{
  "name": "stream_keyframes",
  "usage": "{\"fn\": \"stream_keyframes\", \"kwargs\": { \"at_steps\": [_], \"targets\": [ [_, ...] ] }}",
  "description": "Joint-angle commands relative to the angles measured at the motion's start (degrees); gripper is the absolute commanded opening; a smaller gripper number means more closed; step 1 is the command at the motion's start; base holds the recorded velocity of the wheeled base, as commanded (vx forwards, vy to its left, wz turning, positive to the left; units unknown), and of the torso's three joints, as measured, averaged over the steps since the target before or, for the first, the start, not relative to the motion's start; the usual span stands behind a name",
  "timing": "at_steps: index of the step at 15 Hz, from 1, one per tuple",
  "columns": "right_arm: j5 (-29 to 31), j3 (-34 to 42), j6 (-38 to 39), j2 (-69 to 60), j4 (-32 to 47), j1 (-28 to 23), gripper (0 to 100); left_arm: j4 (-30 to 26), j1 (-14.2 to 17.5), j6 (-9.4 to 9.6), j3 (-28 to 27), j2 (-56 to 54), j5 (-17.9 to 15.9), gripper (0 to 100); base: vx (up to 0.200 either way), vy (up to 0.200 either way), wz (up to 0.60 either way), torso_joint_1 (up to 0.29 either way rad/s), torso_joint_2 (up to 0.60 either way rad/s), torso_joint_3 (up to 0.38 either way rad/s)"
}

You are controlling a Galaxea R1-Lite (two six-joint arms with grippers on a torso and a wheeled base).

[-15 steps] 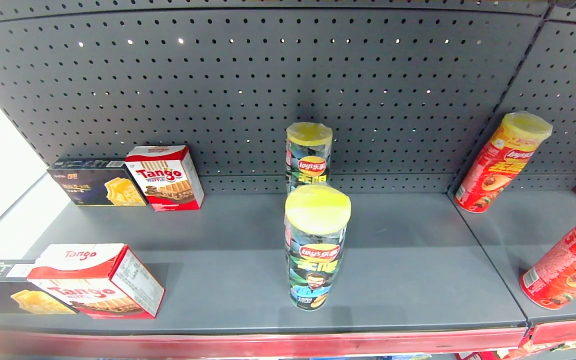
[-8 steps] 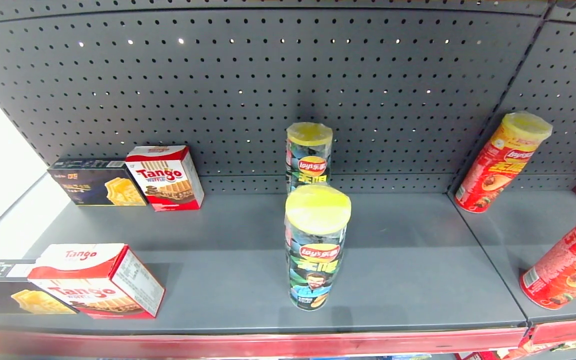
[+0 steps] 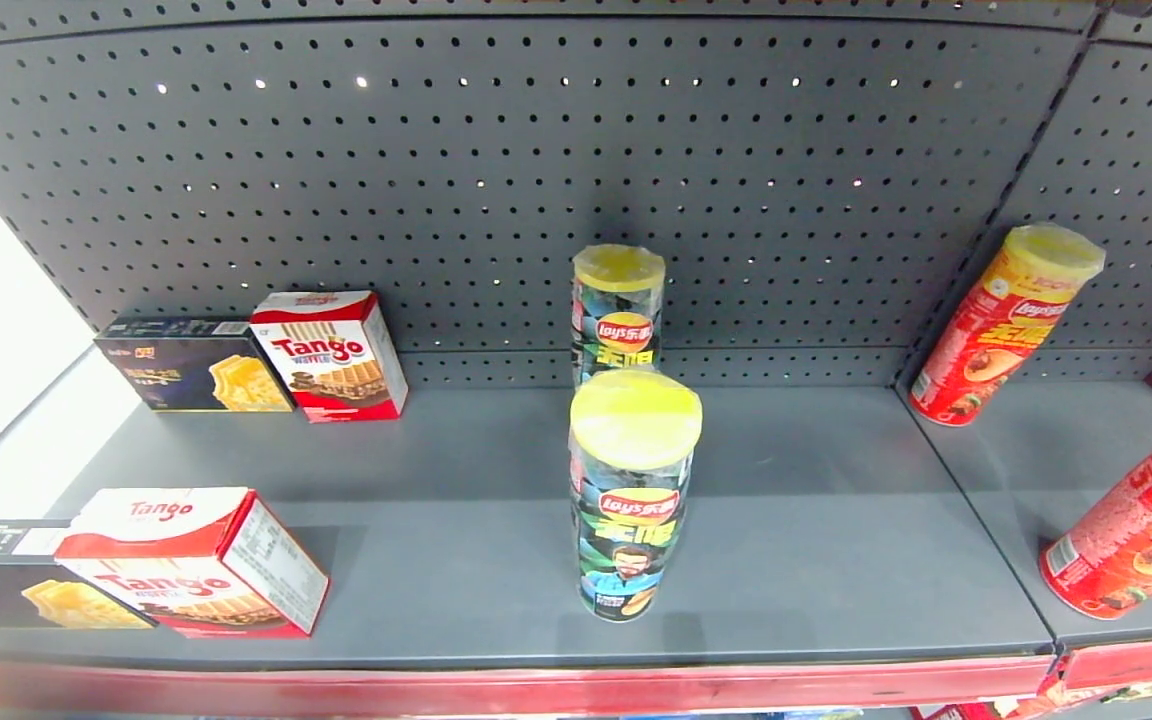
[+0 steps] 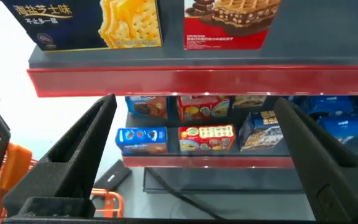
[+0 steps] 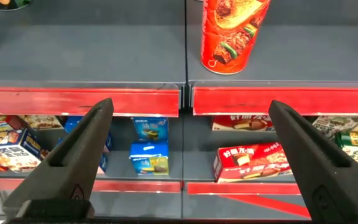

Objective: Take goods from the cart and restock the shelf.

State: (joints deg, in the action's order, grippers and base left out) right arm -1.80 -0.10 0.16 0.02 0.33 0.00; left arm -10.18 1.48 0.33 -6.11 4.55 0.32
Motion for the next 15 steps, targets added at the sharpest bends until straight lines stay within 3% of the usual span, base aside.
{"fn": "stream_keyframes", "kwargs": {
  "at_steps": [1,2,4,5,6,7,8,9,10,11,12,14,15],
  "targets": [
    [-0.04,0.01,0.02,-0.02,0.02,0.00,100,0.25,-1.21,0.46,0.22,-4.55,1.00,100,0.000,0.000,0.00,0.000,0.00,0.000],
    [-0.04,-0.08,0.02,-0.02,0.02,0.00,100,2.53,-1.21,1.60,1.36,-4.55,1.27,100,0.000,0.000,0.00,0.000,0.00,0.000],
    [-0.04,0.01,0.02,-0.02,0.02,0.00,100,13.17,-1.30,2.66,5.58,-4.55,1.27,100,0.000,0.000,0.00,0.000,0.00,0.000],
    [-0.04,0.01,0.02,-0.02,0.02,0.00,100,13.69,-1.30,4.24,5.84,-4.55,-1.46,100,0.000,0.000,0.00,0.000,0.00,0.000],
    [-0.04,0.01,0.02,-0.02,0.02,0.00,100,13.61,-1.30,4.42,5.84,-4.55,-1.99,100,0.000,0.000,0.00,0.000,0.00,0.000],
    [-0.04,-0.08,0.02,-0.02,0.02,0.00,100,13.78,-1.30,5.38,5.84,-4.55,-6.47,100,0.000,0.000,0.00,0.000,0.00,0.000],
    [-0.04,0.01,0.02,-0.02,0.02,0.00,100,13.69,-1.30,7.41,5.84,-4.55,-7.96,100,0.000,0.000,0.00,0.000,0.00,0.000],
    [-0.04,0.01,0.02,-0.02,0.02,0.00,100,13.61,-1.30,8.11,5.84,-4.55,-4.98,100,0.000,0.000,0.00,0.000,0.00,0.000],
    [-0.04,0.01,0.02,-0.02,0.02,0.00,100,13.61,-1.30,7.67,5.93,-4.55,4.69,100,0.000,0.000,0.00,0.000,0.00,0.000],
    [-0.04,0.01,0.02,-0.02,0.02,0.00,100,13.69,-1.30,4.50,6.02,-4.55,12.60,100,0.000,0.000,0.00,0.000,0.00,0.000],
    [-0.04,-0.08,-0.07,-0.02,0.02,0.00,100,13.78,-1.39,1.25,6.02,-4.55,12.25,100,0.000,0.000,0.00,0.000,0.00,0.000],
    [-0.04,0.01,-0.07,-0.02,0.02,0.00,100,11.67,-1.39,1.60,6.11,-4.55,3.81,100,0.000,0.000,0.00,0.000,0.00,0.000],
    [-0.04,0.01,0.02,-0.02,0.02,0.00,100,10.62,-1.39,7.93,6.11,-4.55,-7.17,100,0.000,0.000,0.00,0.000,0.00,0.000]
  ]
}}
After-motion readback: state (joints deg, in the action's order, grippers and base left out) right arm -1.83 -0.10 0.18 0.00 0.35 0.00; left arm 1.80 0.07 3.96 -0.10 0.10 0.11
